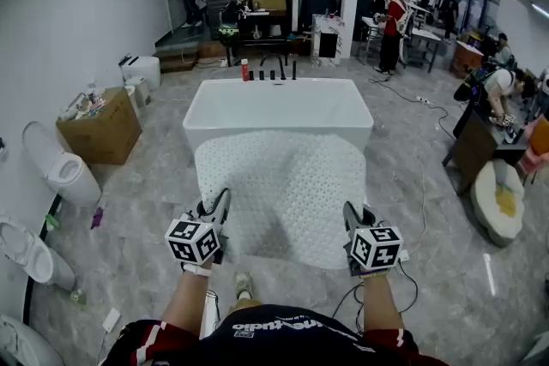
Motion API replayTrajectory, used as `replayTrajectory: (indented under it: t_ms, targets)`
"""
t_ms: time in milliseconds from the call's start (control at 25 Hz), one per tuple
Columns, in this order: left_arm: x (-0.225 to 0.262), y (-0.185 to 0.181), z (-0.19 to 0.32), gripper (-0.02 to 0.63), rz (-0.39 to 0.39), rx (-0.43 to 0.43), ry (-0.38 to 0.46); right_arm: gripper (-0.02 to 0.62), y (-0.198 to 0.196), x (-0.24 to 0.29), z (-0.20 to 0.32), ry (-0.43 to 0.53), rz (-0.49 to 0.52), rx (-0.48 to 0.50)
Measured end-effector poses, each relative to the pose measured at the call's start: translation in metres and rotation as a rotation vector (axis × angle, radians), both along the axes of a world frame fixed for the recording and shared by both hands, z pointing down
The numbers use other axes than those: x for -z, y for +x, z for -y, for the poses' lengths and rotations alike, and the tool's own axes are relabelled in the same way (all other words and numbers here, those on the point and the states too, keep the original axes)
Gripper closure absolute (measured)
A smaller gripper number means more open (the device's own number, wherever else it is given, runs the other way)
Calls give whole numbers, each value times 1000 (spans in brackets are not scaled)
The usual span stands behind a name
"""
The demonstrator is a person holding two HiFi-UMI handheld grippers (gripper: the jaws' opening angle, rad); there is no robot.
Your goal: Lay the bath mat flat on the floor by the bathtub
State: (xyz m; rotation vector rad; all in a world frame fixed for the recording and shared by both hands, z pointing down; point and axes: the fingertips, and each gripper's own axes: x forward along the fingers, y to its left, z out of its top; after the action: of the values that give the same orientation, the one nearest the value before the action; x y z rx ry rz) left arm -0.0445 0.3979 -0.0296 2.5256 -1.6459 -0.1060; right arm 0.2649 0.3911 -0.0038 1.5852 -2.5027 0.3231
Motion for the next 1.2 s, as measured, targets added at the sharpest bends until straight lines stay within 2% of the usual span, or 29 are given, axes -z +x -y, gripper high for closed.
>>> replayTrajectory:
  t_ms: [480,680,1040,1200]
  targets:
    - [2,2,-4,577,9,8,7,549,2,5,-4,22,14,4]
    - [-1,2,-6,577,6,5,24,549,6,1,-2,29,-4,-34]
    - [4,6,-10,578,-27,-6,18,549,3,2,-5,18,23,12]
    - [2,8,-16,578,-8,3,10,550,0,2,-11,21,25,33]
